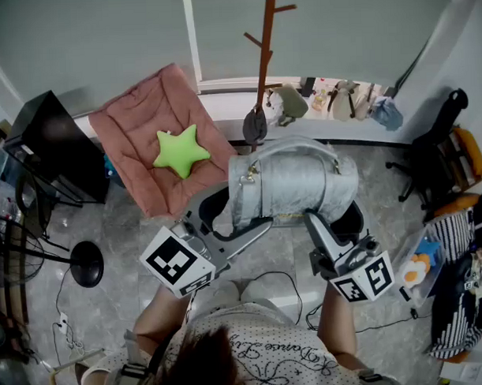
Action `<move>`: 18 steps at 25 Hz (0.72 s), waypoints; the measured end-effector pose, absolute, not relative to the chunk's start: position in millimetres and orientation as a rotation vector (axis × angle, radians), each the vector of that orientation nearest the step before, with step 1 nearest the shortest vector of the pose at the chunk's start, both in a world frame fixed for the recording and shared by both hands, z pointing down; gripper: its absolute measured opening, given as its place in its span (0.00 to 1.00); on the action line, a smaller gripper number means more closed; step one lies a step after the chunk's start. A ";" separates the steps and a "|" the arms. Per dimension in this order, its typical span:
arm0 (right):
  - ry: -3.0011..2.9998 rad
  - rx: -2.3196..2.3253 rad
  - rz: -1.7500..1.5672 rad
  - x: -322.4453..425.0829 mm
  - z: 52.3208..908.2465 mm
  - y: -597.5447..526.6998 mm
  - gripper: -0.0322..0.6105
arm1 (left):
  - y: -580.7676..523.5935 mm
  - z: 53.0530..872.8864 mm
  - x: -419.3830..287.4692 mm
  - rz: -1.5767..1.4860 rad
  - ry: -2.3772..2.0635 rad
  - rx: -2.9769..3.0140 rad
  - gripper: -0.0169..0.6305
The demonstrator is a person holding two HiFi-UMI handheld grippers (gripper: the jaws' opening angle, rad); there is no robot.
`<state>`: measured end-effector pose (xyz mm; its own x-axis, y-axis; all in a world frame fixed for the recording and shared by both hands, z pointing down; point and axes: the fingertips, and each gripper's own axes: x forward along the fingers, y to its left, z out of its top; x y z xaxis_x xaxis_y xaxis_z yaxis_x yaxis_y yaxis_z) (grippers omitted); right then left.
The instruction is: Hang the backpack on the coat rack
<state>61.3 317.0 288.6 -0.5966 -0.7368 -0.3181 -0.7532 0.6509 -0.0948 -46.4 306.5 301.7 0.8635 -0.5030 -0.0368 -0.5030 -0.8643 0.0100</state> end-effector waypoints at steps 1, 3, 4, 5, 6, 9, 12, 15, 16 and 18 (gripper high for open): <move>2.544 -1.188 0.074 60.4 288.2 318.4 0.58 | 307.5 301.4 -47.0 -0.060 -0.821 3.032 0.53; 2.547 -1.190 0.080 59.3 287.4 320.5 0.58 | 309.1 300.8 -47.7 -0.061 -0.826 3.031 0.53; 2.548 -1.191 0.080 59.5 287.1 321.0 0.58 | 309.5 300.7 -47.5 -0.061 -0.828 3.030 0.53; 2.549 -1.191 0.076 60.3 287.1 321.3 0.58 | 309.9 300.9 -46.7 -0.062 -0.829 3.028 0.53; 2.550 -1.191 0.069 61.5 287.5 321.6 0.58 | 310.4 301.3 -45.5 -0.063 -0.829 3.026 0.53; 2.553 -1.177 0.048 66.4 289.5 321.8 0.58 | 311.5 302.5 -40.9 -0.060 -0.840 3.020 0.53; 2.561 -1.157 0.050 74.6 289.8 319.2 0.58 | 310.0 302.6 -32.7 -0.053 -0.867 3.019 0.53; 2.567 -1.138 0.043 83.7 290.7 314.6 0.58 | 307.4 304.8 -23.6 -0.047 -0.889 3.004 0.53; 2.569 -1.131 0.041 85.3 291.1 312.8 0.58 | 306.4 305.8 -22.1 -0.043 -0.896 3.000 0.53; 2.572 -1.121 0.036 86.8 291.8 308.7 0.58 | 303.4 306.8 -20.8 -0.034 -0.910 2.994 0.53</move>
